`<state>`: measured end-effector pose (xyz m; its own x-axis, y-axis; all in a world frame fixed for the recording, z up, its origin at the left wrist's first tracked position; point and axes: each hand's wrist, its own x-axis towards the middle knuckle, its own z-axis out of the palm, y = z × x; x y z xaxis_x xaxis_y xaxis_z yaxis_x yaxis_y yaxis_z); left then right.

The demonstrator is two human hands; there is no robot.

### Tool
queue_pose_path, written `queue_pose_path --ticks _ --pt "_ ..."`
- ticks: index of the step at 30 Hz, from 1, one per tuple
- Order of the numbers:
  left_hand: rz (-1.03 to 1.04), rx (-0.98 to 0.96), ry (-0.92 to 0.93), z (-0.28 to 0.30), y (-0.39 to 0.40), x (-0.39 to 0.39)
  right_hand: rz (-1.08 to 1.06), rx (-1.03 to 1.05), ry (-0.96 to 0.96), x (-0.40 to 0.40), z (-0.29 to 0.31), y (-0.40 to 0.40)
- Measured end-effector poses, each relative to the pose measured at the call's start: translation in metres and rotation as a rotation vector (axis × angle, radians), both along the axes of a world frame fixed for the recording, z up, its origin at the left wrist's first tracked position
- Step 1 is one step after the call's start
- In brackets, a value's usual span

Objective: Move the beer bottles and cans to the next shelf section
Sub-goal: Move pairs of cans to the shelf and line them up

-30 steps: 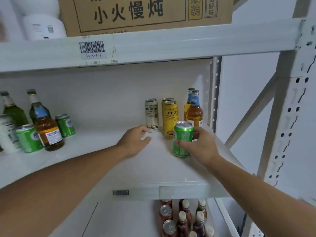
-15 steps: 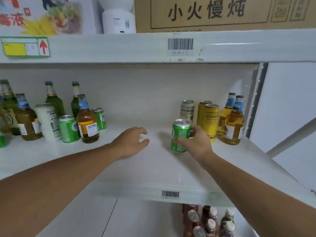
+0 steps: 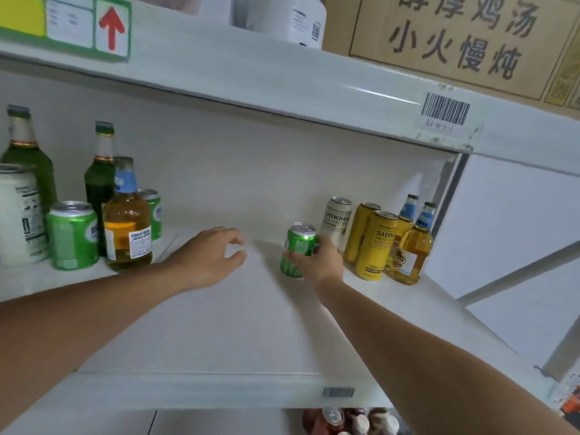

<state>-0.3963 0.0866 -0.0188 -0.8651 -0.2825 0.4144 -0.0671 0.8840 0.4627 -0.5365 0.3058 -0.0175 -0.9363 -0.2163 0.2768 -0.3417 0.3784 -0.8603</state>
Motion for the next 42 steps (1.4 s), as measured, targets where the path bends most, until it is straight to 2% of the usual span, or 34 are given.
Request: queue_pose_path --ticks 19,24,27,34,42 --pt "0.044 -0.010 -0.044 0.000 0.000 -0.041 0.052 0.087 0.048 -0.069 -0.001 -0.046" --pt "0.063 -0.013 -0.076 0.002 -0.003 -0.041 -0.016 0.169 0.108 -0.053 0.011 -0.033" --pt "0.066 -0.010 -0.094 0.000 -0.003 -0.039 -0.028 0.264 0.212 -0.035 0.015 -0.020" --pt "0.046 -0.043 -0.091 -0.007 0.009 -0.030 0.185 0.615 0.357 0.007 0.012 0.011" --pt "0.130 -0.018 -0.046 -0.014 0.030 0.016 0.219 0.576 0.374 0.051 0.008 0.011"
